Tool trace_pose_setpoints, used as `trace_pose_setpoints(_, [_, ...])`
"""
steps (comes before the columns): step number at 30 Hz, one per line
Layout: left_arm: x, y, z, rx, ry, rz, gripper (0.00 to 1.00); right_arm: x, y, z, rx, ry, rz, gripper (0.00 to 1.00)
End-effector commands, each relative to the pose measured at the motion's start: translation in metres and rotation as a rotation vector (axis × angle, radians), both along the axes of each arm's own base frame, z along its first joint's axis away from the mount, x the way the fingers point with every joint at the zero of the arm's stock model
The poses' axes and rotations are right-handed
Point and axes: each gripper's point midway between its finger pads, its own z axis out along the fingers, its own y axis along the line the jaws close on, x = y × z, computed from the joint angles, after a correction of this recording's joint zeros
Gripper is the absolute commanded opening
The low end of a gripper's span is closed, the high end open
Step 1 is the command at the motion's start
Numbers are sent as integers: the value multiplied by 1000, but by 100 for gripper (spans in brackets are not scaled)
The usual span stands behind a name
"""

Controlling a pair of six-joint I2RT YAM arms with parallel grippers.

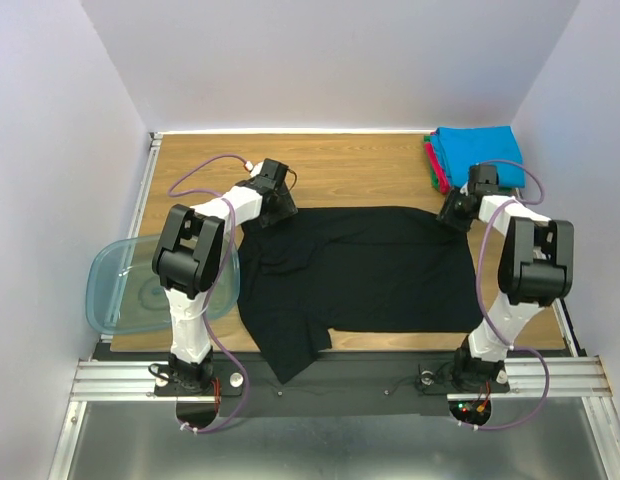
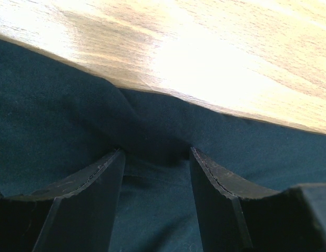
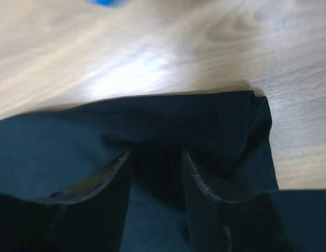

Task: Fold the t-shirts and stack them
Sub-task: Fold the tshirt

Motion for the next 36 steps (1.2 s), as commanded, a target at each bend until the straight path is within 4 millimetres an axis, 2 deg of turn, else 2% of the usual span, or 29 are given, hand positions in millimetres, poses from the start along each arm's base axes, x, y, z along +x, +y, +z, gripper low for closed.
trace_pose_setpoints(1, [3,14,-6,35,28,16,64,16,-15,-14,-64,1,-35,44])
trace_pose_setpoints(5, [7,25,-9,34,33,37,64,16,-39,-33,-166,55,-115,42])
trace_pose_setpoints(8, [7,33,-12,46,40,48,64,22,-68,-29,-298,58,-209,41])
trace_pose_setpoints(10, [7,37,-12,54,40,50,64,23,-91,-18,-405,50,-285,41])
trace_pose_setpoints(14, [6,43,-16,60,47,57,64,31,-118,14,-517,2,-378,42])
trace_pose_setpoints(16, [7,42,-15,56,45,55,64,38,-124,34,-539,-40,-390,48])
trace_pose_setpoints(17, [8,42,-15,56,40,56,64,40,-124,41,-542,-54,-389,55])
trace_pose_setpoints(20, [11,39,-16,46,41,47,64,44,-113,65,-485,-122,-358,58])
trace_pose_setpoints(21, [12,38,-15,43,39,43,64,43,-100,63,-426,-134,-321,59])
trace_pose_setpoints(23, [16,35,-14,38,35,36,64,42,-83,81,-351,-190,-264,59])
trace_pose_setpoints(24, [18,35,-13,39,33,34,64,40,-73,84,-307,-205,-229,57])
trace_pose_setpoints(25, [21,33,-10,35,25,31,64,38,-52,84,-217,-223,-160,51])
trace_pose_setpoints(26, [22,33,-11,37,28,28,64,35,-40,83,-169,-228,-119,50])
trace_pose_setpoints(28, [25,32,-11,39,26,26,64,31,-13,78,-50,-229,-35,45])
trace_pose_setpoints(30, [28,32,-10,42,27,24,63,20,-3,63,-10,-193,-15,40])
trace_pose_setpoints(33, [31,30,-7,40,20,21,64,7,1,39,12,-135,-22,34])
trace_pose_setpoints(36, [35,31,-4,47,14,17,64,1,-5,12,-7,-66,-65,31])
